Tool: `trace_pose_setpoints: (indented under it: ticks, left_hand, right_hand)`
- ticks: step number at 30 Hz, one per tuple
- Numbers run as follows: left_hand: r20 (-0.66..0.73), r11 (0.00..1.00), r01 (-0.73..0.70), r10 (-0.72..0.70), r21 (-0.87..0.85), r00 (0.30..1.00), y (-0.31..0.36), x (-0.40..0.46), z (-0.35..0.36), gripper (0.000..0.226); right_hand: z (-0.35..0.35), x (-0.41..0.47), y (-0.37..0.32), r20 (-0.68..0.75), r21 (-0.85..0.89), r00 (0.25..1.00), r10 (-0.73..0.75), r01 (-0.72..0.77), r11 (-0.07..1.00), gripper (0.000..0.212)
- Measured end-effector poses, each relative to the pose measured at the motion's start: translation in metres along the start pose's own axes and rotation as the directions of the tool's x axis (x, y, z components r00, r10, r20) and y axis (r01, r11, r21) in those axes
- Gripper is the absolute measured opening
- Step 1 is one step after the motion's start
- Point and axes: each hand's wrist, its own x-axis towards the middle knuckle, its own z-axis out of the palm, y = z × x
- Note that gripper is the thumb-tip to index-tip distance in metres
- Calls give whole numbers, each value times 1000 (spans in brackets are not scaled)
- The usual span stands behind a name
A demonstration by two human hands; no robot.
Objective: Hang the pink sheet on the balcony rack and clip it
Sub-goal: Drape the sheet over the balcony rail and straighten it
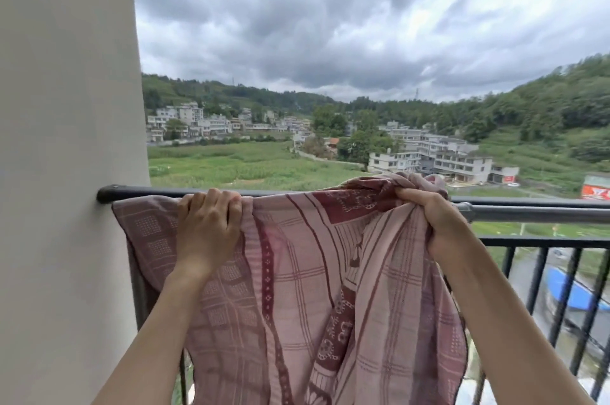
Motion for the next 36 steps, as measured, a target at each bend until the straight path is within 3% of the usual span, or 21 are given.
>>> trace_pose_setpoints:
  ticks: [4,7,9,11,14,17,19,21,25,28,36]
  left_hand:
    - [-5,1000,3,-3,12,1000,1,0,-1,56]
    - [8,1000,-3,3,27,1000,2,0,-1,57]
    - [15,999,2,-3,41,1000,-1,0,-2,56]
    - [12,999,20,-20,32,1000,-1,2,-3,54]
    - [22,997,69,-68,-25,997,17,1,-8,46]
    - [44,991,-71,77,-109,996,62,-10,-4,39]
    - [79,962,-212,228,-172,971,103,-15,6,38]
    - [117,943,-248,279,-224,953,140,-17,19,37]
    - [130,963,-209,232,-173,964,165,-12,38,39]
    - [130,973,-194,210,-123,969,157,-15,43,54]
    - [163,999,40,-37,-15,986,175,-12,43,60]
  right_hand:
    - [-30,3,-15,-89,125,990,-113,124,984,28]
    - [-33,5,-10,-165,69,972,-165,178,981,22]
    - [-31,1,-1,-246,-19,951,-190,191,981,42]
    - [-32,-11,10,-249,-166,955,-163,123,978,56]
    - [-35,-24,23,-225,-325,974,-17,-59,944,57]
    - [-42,-24,21,-295,-308,956,5,-100,946,39]
    - [-46,-23,13,-276,-271,961,29,-106,957,30]
    - [-51,-22,6,-244,-292,968,51,-124,948,27]
    - [-58,-18,0,-244,-379,970,4,-99,920,26]
    - [-64,-10,-13,-127,-449,992,1,-58,892,19]
    - [-102,16,-55,4,-387,1000,-4,5,922,23]
